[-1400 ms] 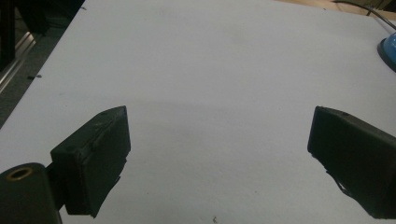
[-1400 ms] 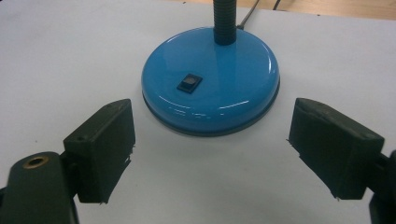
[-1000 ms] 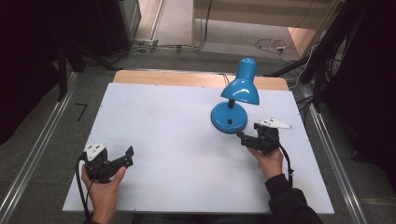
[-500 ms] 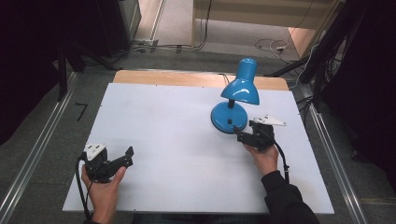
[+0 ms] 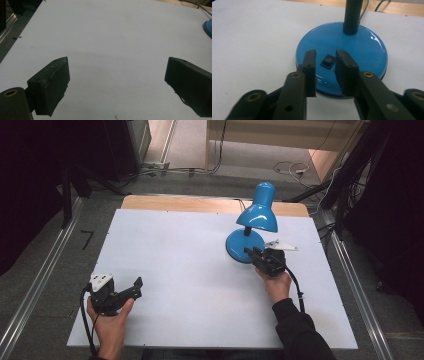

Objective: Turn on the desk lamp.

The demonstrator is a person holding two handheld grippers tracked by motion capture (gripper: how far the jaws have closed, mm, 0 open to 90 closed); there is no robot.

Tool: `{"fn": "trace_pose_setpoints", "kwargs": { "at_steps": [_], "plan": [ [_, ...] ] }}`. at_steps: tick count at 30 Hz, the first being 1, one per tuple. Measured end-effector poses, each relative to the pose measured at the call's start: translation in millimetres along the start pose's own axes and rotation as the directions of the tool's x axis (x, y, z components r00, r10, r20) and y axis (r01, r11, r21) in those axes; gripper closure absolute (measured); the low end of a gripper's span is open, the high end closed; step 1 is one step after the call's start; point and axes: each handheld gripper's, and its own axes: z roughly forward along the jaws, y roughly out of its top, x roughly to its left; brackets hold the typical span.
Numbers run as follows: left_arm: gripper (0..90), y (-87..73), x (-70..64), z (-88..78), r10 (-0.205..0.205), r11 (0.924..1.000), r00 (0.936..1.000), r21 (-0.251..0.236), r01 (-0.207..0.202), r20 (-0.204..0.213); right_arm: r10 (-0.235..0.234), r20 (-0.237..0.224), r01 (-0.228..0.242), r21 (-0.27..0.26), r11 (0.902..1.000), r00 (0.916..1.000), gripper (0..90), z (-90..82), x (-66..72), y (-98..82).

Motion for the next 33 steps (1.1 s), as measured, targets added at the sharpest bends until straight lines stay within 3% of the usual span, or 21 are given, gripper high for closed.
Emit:
{"fn": "trace_pose_setpoints", "kwargs": {
  "at_steps": [7, 19, 33],
  "plan": [
    [6.8, 0.0, 0.8, -0.1, -0.004, 1.0, 1.0, 0.001, 0.004, 0.002, -0.013, 0.033, 0.013, 0.002, 0.9999, 0.9994, 87.4, 11.6, 1.7, 4.4],
    [6.8, 0.1, 1.5, -0.5, -0.01, 0.9999, 0.9999, -0.001, 0.01, 0.005, -0.009, 0.051, 0.007, 0.044, 0.999, 0.9986, 87.6, 28.4, 0.4, 6.9],
    [6.8, 0.1, 2.0, -0.1, -0.013, 0.9999, 0.9998, 0.003, 0.013, 0.012, -0.009, 0.051, 0.007, 0.05, 0.9987, 0.9986, 87.6, 32.7, 0.8, 5.2]
  ]
}}
